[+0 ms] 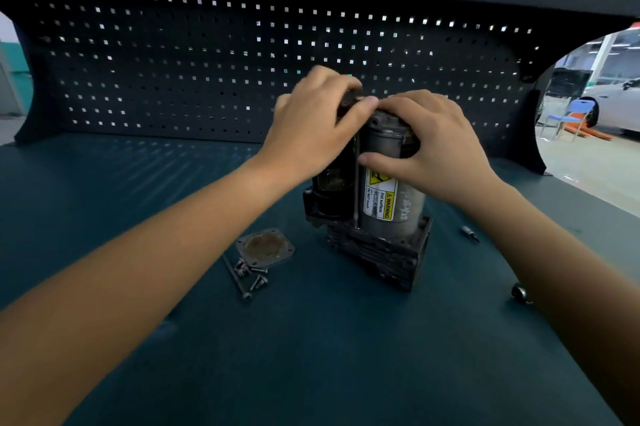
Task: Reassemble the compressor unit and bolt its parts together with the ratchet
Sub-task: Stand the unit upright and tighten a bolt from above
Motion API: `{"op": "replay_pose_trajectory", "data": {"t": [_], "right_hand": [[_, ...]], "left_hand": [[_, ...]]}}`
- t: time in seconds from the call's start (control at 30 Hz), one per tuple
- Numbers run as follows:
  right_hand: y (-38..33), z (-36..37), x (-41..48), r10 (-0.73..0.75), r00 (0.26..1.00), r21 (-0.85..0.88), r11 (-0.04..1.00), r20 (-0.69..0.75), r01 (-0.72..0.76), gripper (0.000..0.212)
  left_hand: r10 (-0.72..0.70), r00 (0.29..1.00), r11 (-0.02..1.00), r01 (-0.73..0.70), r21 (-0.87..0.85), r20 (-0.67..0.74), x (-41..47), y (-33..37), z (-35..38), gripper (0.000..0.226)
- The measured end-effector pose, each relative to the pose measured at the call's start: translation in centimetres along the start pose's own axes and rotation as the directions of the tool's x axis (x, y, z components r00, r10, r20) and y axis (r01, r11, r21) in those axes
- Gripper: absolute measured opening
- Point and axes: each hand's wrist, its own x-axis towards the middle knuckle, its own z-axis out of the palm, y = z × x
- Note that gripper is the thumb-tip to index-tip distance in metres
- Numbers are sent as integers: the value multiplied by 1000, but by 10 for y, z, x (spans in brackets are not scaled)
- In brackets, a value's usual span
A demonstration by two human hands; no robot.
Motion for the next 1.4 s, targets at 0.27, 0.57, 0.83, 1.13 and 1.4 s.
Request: {"op": "replay_pose_trajectory", "data": {"t": [0.27, 0.57, 0.83, 1.13, 1.4], "right_hand": [[0, 1, 0, 14, 1000, 21, 1000, -3, -14, 61], [-3, -7, 0, 16, 998, -2, 1000, 63, -16, 67], [-3, -35, 11, 79, 969, 89, 991, 233, -103, 90], [-8, -36, 8, 97, 970, 120, 985, 221, -125, 79], [-8, -37, 10, 120, 961, 71, 987, 248, -142, 58]], "left_hand": [[-157, 982, 971, 172, -165, 102, -91, -14, 35, 13], [-439, 854, 745, 519, -419, 278, -106, -13, 74, 12], [-412, 875, 681, 481, -552, 255, -107, -19, 74, 16], [-437, 850, 653, 525, -546, 294, -102, -24, 73, 12], [-449, 871, 717, 485, -500, 201, -107, -20, 78, 11]]}}
